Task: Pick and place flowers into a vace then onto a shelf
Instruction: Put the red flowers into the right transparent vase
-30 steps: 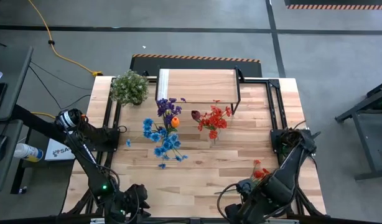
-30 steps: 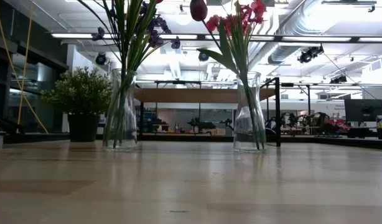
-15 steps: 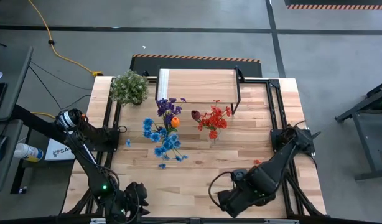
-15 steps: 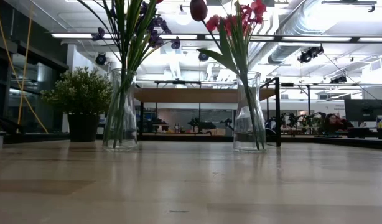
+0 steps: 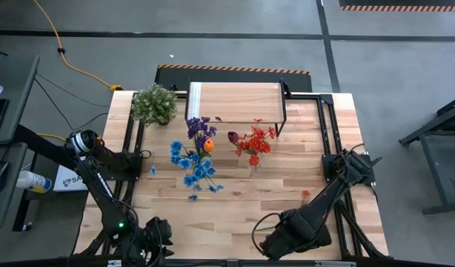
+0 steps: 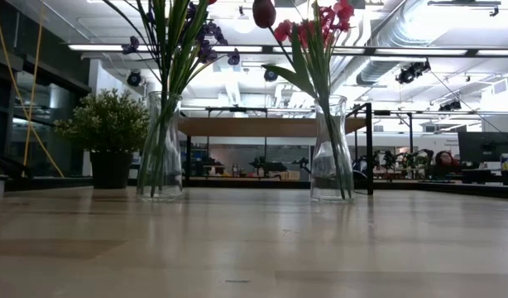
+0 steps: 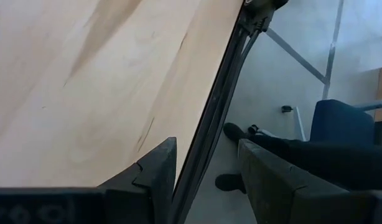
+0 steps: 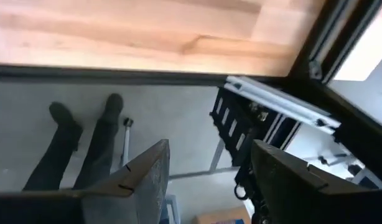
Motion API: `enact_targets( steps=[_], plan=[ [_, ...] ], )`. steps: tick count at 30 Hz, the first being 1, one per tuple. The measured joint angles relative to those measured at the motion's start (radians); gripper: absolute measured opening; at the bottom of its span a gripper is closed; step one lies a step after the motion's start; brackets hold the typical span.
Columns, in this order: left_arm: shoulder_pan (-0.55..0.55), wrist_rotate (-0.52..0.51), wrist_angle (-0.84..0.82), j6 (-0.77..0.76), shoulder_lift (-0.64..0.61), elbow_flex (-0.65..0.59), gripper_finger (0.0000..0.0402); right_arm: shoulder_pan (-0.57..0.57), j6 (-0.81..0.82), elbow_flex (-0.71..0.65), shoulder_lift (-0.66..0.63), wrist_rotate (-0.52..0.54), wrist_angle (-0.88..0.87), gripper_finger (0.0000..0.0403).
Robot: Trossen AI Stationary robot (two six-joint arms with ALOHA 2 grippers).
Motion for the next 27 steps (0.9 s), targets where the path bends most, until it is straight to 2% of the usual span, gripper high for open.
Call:
enact_targets(
  steps=[4, 10, 15, 22, 27],
  plan=[
    [0.0, 0.002, -0.001, 0.0, 0.0, 0.0, 0.0207, 0.017, -0.016, -0.042, 0.0, 0.003, 0.129, 0.0212],
    [0.0, 0.002, -0.003, -0.002, 0.0, 0.0, 0.0207, 0.048, -0.039, -0.055, 0.0, 0.138, 0.317, 0.0215],
    [0.0, 0.003, -0.003, -0.003, 0.0, 0.0, 0.0207, 0.031, -0.028, -0.055, 0.0, 0.164, 0.236, 0.0217],
    [0.0, 0.032, -0.002, -0.018, 0.0, 0.0, 0.0207, -0.01, 0.008, -0.055, 0.071, 0.059, 0.093, 0.0211],
    [0.001, 0.034, -0.007, -0.018, 0.0, 0.0, 0.0207, -0.013, 0.019, -0.055, 0.128, 0.035, 0.055, 0.0216]
  ],
)
